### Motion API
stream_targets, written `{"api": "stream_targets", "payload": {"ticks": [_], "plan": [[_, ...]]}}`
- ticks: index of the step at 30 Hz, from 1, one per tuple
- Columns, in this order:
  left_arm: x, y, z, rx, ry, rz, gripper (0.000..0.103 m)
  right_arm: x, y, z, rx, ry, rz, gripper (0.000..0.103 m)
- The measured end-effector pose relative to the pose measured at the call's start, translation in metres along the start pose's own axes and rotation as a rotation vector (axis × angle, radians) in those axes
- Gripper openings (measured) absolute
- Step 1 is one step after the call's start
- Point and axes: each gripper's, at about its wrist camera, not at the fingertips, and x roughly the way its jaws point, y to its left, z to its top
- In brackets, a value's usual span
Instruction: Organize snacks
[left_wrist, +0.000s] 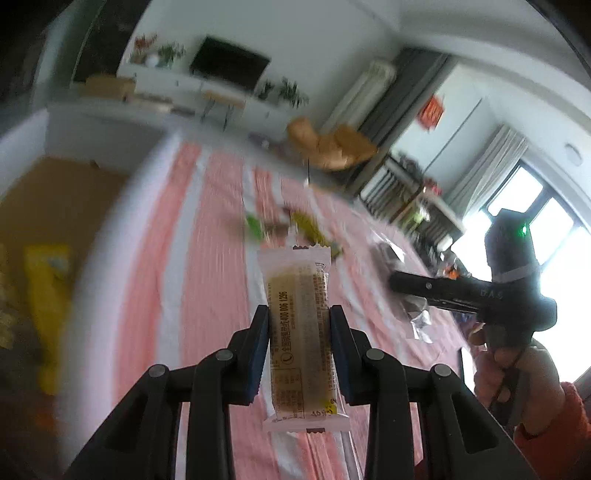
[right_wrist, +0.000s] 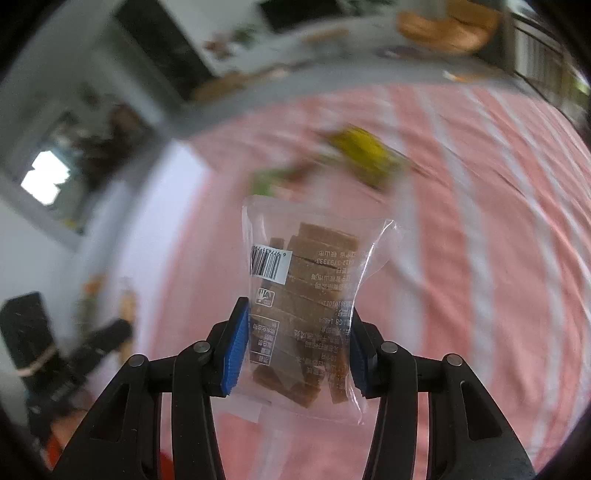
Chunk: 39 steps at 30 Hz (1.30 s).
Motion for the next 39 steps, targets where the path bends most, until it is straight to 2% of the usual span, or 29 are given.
{"api": "stream_targets", "payload": {"ticks": [2,6,7,8,9,10,11,12,13,15,17,19,20,21,23,24,26,28,30,32,34,36,38,39], "plan": [[-0.030,0.011,0.009,0.017,-0.032,0.058,0.032,-0.006,0.047,0.008,-0.050,-0.020,0.093,0.050],[-0.086,0.060,0.018,0.043,-0.057,0.332,0.032,-0.002,0.157,0.015,-0.181,-0.012,0.271,0.050],[-0.094,0.072,0.018,0.034,-0.048,0.390,0.035,0.005,0.186,0.014,-0.214,0.001,0.314,0.051],[-0.104,0.086,0.018,0.017,-0.041,0.462,0.040,0.014,0.212,0.011,-0.239,0.015,0.350,0.051],[-0.114,0.100,0.016,-0.006,-0.040,0.526,0.060,0.022,0.229,0.010,-0.253,0.024,0.376,0.055],[-0.121,0.112,0.014,-0.030,-0.039,0.582,0.082,0.030,0.247,0.007,-0.265,0.023,0.403,0.068],[-0.129,0.123,0.012,-0.061,-0.040,0.644,0.087,0.038,0.262,0.004,-0.276,0.024,0.432,0.079],[-0.137,0.132,0.008,-0.092,-0.048,0.692,0.089,0.047,0.273,0.001,-0.284,0.032,0.449,0.086],[-0.143,0.138,0.005,-0.114,-0.052,0.709,0.089,0.055,0.279,-0.002,-0.283,0.045,0.447,0.085],[-0.155,0.145,-0.002,-0.167,-0.080,0.699,0.089,0.060,0.275,-0.007,-0.256,0.058,0.446,0.085],[-0.161,0.142,-0.005,-0.209,-0.124,0.660,0.089,0.056,0.258,-0.010,-0.249,0.027,0.433,0.085],[-0.157,0.131,-0.005,-0.221,-0.142,0.609,0.089,0.048,0.235,-0.011,-0.285,-0.026,0.353,0.085],[-0.151,0.115,-0.003,-0.202,-0.151,0.550,0.089,0.046,0.219,-0.013,-0.312,-0.051,0.298,0.085],[-0.158,0.103,-0.006,-0.179,-0.156,0.509,0.089,0.044,0.198,-0.016,-0.340,-0.075,0.229,0.085],[-0.144,0.064,-0.003,-0.102,-0.155,0.422,0.089,0.044,0.149,-0.029,-0.370,-0.110,0.072,0.085],[-0.134,0.040,-0.003,-0.054,-0.145,0.376,0.089,0.047,0.109,-0.039,-0.365,-0.114,-0.034,0.085],[-0.106,-0.007,-0.005,0.047,-0.113,0.278,0.091,0.055,0.045,-0.053,-0.321,-0.084,-0.193,0.085],[-0.067,-0.055,-0.018,0.153,-0.050,0.164,0.103,0.050,-0.008,-0.066,-0.261,-0.070,-0.294,0.085],[-0.031,-0.085,-0.034,0.213,0.032,0.081,0.103,0.034,-0.055,-0.079,-0.183,-0.100,-0.361,0.085],[0.019,-0.098,-0.053,0.261,0.131,0.076,0.103,0.017,-0.084,-0.085,-0.125,-0.136,-0.399,0.085],[0.062,-0.096,-0.066,0.273,0.192,0.135,0.103,0.012,-0.105,-0.091,-0.084,-0.154,-0.435,0.085],[0.101,-0.078,-0.075,0.264,0.237,0.213,0.102,0.014,-0.111,-0.096,-0.074,-0.154,-0.461,0.085],[0.117,-0.068,-0.079,0.261,0.244,0.252,0.101,0.018,-0.119,-0.105,-0.077,-0.137,-0.481,0.085],[0.128,-0.064,-0.080,0.265,0.240,0.269,0.101,0.016,-0.118,-0.107,-0.068,-0.153,-0.462,0.086]]}}
